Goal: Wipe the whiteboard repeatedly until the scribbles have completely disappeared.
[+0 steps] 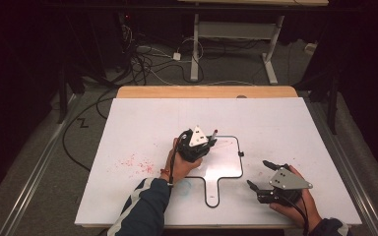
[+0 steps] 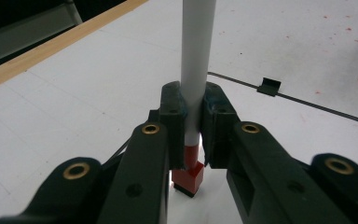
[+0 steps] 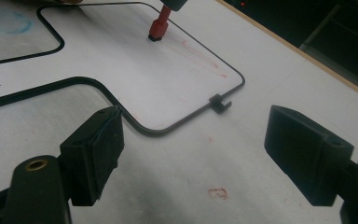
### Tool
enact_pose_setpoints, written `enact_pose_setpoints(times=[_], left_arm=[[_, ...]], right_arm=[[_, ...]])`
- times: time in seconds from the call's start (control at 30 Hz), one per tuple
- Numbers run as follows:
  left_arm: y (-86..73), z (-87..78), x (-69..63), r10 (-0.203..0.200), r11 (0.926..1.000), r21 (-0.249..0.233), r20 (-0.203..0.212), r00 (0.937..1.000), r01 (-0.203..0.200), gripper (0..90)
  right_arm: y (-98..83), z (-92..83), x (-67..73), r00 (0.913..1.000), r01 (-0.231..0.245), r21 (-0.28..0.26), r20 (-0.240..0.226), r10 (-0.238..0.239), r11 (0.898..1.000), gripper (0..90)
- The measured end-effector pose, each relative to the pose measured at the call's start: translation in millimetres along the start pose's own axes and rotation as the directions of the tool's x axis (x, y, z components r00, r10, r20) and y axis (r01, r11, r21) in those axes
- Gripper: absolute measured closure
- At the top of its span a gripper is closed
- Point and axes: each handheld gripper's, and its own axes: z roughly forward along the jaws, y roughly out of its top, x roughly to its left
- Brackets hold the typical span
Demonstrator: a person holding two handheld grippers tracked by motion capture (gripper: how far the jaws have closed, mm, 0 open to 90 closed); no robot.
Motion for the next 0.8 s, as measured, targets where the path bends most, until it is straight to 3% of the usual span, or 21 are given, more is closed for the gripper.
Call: enact_pose_setpoints(times=[0.2, 0.3, 0.37, 0.53, 0.8], left_arm=[[-8.5, -9.2, 23.1, -0.022, 0.9998, -0.003, -0.060, 0.9980, 0.022, 79.0], [-14.5, -16.5, 36.8, -0.067, 0.9976, 0.007, -0.099, 0.9928, 0.068, 79.0], [-16.7, -17.1, 41.6, -0.100, 0.9950, -0.008, -0.092, 0.9907, 0.100, 79.0], [-9.0, -4.9, 32.9, -0.090, 0.9959, -0.010, -0.068, 0.9936, 0.089, 79.0], [14.6, 24.5, 8.6, -0.020, 0.9997, 0.016, -0.003, 0.9998, 0.020, 79.0]], right_arm=[[-0.2, -1.4, -0.3, 1.0000, 0.001, 0.001, 0.003, -0.001, 1.000, 20.3], [0.1, -1.3, 0.1, 1.0000, 0.002, 0.003, 0.002, -0.002, 1.000, 20.3], [-0.1, -0.9, 0.4, 1.0000, 0.001, 0.006, 0.001, -0.001, 1.000, 20.3], [0.1, -0.6, 0.3, 1.0000, 0.003, 0.005, -0.001, -0.003, 1.000, 20.3], [-0.2, -1.6, 0.0, 1.0000, 0.003, 0.001, -0.009, -0.003, 1.000, 20.3]])
